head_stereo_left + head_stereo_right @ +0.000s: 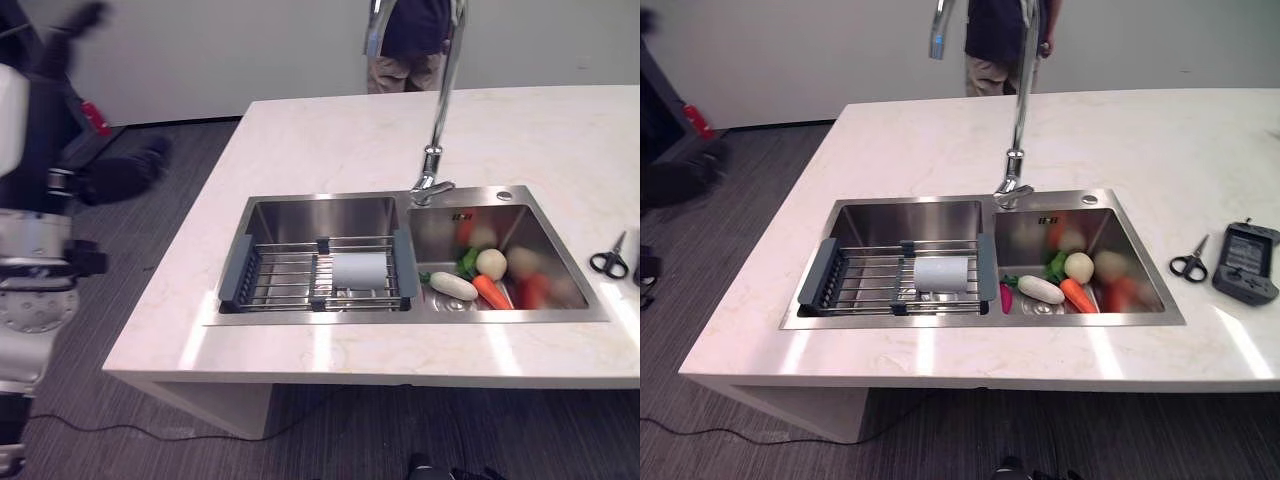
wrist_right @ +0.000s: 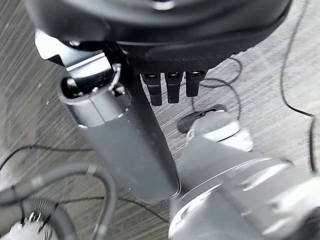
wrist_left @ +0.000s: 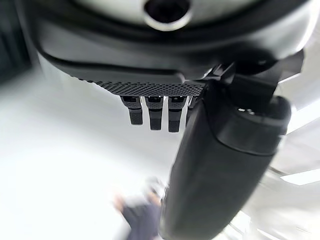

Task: Place the dishes in the dishwasher.

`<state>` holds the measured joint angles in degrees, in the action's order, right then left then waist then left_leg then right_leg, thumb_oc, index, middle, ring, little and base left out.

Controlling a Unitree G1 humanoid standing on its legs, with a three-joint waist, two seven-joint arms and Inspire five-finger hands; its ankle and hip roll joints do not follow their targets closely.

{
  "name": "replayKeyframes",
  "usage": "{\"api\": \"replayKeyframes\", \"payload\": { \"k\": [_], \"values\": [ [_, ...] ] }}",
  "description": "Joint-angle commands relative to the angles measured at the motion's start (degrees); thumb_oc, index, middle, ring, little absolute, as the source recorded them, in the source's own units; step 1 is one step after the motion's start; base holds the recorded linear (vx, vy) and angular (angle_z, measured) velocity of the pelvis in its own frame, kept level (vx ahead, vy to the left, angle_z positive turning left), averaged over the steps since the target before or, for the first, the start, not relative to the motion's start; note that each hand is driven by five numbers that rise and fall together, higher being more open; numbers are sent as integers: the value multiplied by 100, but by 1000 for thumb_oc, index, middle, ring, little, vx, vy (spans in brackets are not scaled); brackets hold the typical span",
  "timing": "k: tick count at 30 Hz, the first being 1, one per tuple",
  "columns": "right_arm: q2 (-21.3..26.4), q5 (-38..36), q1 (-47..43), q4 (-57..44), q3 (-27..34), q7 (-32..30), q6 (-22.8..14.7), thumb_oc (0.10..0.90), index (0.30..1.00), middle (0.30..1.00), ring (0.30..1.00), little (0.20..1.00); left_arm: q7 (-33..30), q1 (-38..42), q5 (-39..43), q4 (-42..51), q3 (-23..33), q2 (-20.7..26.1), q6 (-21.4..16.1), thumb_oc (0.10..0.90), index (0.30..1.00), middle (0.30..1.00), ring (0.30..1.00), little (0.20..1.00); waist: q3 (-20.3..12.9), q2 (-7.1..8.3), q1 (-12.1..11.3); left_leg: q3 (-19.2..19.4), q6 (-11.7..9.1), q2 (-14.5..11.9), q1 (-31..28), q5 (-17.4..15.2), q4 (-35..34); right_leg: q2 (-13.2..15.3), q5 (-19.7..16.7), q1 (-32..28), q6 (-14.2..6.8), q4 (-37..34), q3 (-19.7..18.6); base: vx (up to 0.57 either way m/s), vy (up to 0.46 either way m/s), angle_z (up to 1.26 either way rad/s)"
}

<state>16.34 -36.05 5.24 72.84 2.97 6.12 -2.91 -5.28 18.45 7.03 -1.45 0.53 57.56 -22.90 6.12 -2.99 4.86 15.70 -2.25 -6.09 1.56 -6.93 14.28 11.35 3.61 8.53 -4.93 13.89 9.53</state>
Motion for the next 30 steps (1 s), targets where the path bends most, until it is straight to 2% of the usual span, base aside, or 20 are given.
{"api": "replayKeyframes", "payload": {
  "k": [1,3,4,10,12,13,21,30],
  "values": [
    [258,160,18,19,208,162,-47,800,900,900,900,900,990,802,634,-100,336,161,113,800,900,900,900,900,41,-179,169,-494,-105,-266,273,-775,291,115,866,-528,-534,330,127,33,-10,-45],
    [312,132,28,107,240,230,-66,800,900,900,900,900,1412,1278,777,-212,-159,100,496,800,900,900,900,900,20,-183,281,-398,-108,-302,219,-766,291,111,820,-505,-562,330,51,34,-24,-52],
    [368,118,28,144,277,305,-74,800,900,900,900,900,1725,1696,765,-371,-635,54,903,800,900,900,900,900,-7,-191,392,-321,-106,-322,182,-767,291,96,786,-476,-585,330,-35,29,-33,-42],
    [433,171,90,155,353,273,-25,800,900,900,900,900,2338,2546,696,-1065,-1635,57,1481,800,900,900,900,900,-40,-249,672,-103,-112,-374,94,-759,291,51,711,-387,-619,330,-263,15,-11,-21],
    [451,191,114,180,377,282,-36,800,900,900,900,900,2373,2656,705,-1187,-1800,74,1519,800,900,900,900,900,-34,-274,729,-78,-110,-371,80,-763,291,41,697,-370,-622,330,-312,19,6,-22],
    [462,190,150,200,414,275,-51,800,900,900,900,900,2617,2855,648,-1322,-2046,129,1726,800,900,900,900,900,-29,-310,799,-30,-107,-365,54,-771,291,30,666,-338,-639,330,-392,32,9,-15],
    [483,168,239,153,531,238,-114,800,900,900,900,900,3301,3210,360,-1717,-2644,352,2149,800,900,900,900,900,16,-412,938,54,-84,-323,35,-790,291,35,597,-237,-682,330,-554,28,9,-5],
    [506,177,284,17,561,274,-203,800,900,900,900,900,3558,3212,153,-2016,-2876,475,2060,800,900,900,900,900,84,-473,975,62,-31,-243,45,-823,291,81,550,-161,-719,330,-626,25,13,-4]
  ]
}}
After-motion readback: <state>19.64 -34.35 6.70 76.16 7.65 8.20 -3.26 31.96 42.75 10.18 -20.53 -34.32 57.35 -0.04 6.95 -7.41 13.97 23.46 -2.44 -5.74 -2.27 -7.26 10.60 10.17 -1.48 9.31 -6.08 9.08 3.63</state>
